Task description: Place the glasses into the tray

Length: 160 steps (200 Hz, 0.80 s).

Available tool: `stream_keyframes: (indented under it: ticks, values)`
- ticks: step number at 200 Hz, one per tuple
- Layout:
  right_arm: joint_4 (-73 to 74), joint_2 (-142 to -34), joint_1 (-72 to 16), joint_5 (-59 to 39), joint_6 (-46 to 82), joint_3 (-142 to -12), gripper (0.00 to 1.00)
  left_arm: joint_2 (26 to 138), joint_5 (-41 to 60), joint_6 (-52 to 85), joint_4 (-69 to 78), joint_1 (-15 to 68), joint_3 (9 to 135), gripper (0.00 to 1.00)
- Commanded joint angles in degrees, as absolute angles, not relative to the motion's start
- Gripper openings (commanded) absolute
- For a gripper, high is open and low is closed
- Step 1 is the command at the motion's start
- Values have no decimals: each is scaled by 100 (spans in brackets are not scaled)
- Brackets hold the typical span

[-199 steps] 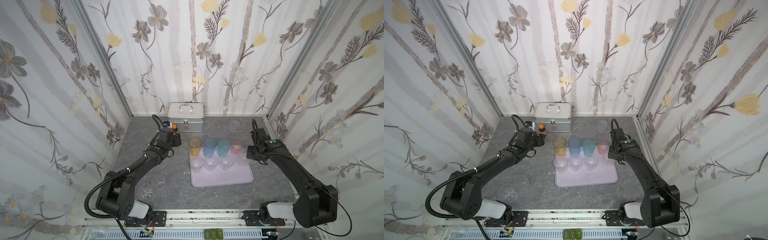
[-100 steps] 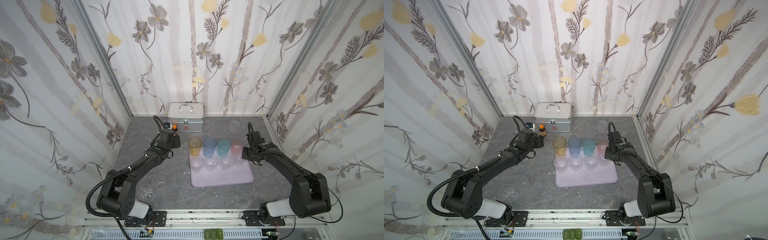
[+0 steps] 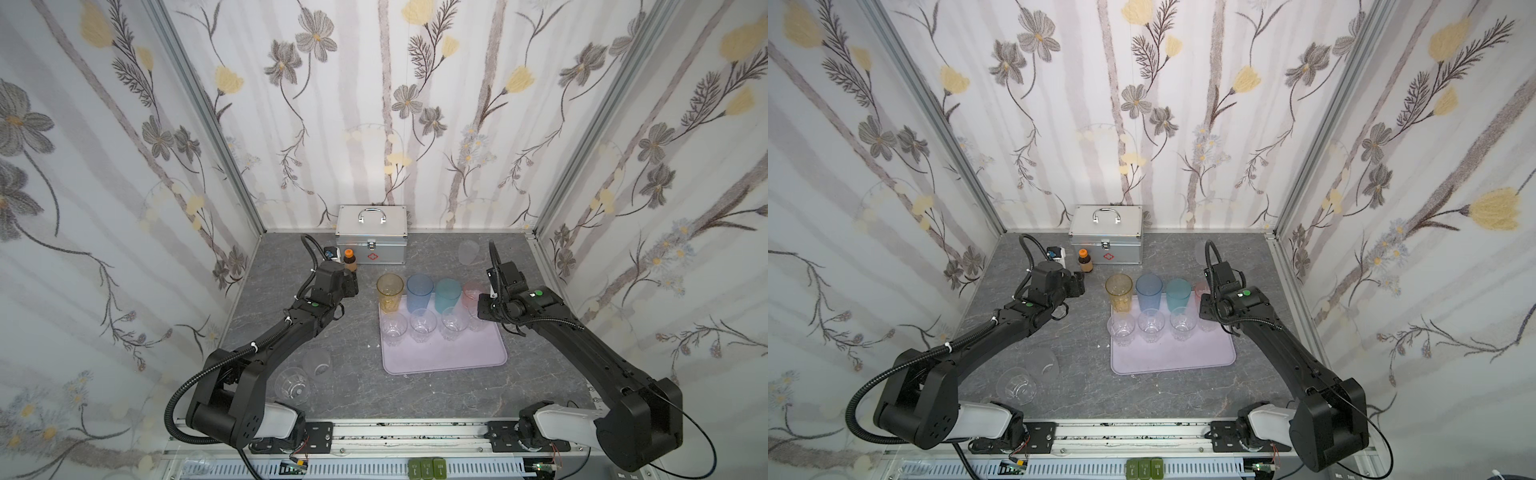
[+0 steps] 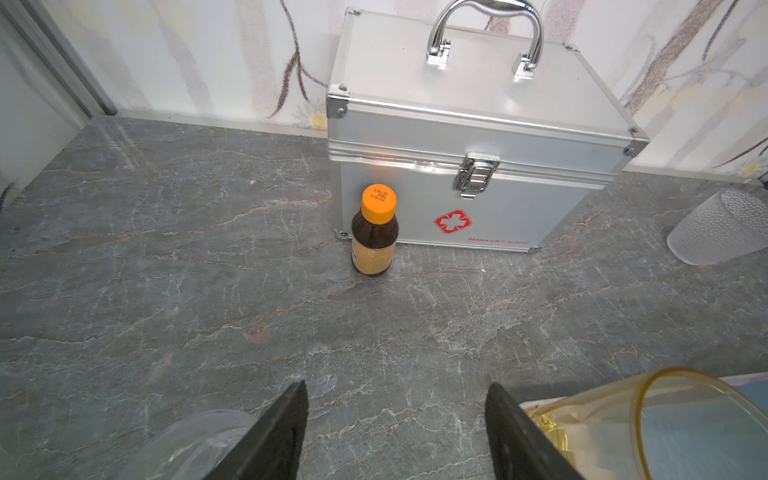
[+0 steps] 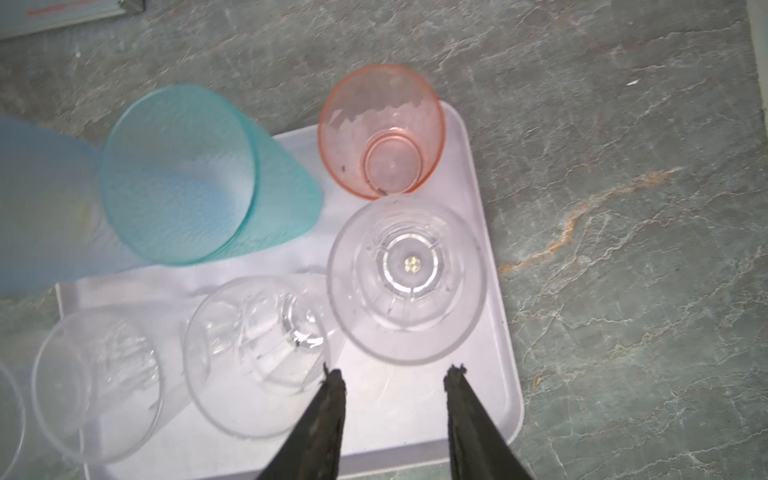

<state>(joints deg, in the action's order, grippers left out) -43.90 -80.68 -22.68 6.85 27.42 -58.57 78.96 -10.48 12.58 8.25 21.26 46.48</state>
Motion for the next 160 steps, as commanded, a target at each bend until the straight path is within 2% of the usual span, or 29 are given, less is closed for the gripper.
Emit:
stream_keyframes:
  ticks: [1,35,116,139,160]
  values:
    - [-4455,-8008,-2473,423,3082,-5748,42,7789,-1022,1460,1368,2070,4625,73]
    - [-4120,-8080,-2685,-107,3311,-5405,40,7765,-956,1704,1366,1996,4785,80]
    - [-3555,-8825,-2996,-380,3341,-5413,39,7525,-1149,1696,1362,1895,4564,80]
    - [-3522,-8875,-2992,-280,3309,-5441,40,7494,-1113,1692,1315,1786,4683,79]
    - [-3630,-8802,-2995,-570,3284,-5471,39,7489,-1059,1620,1109,1704,4840,79]
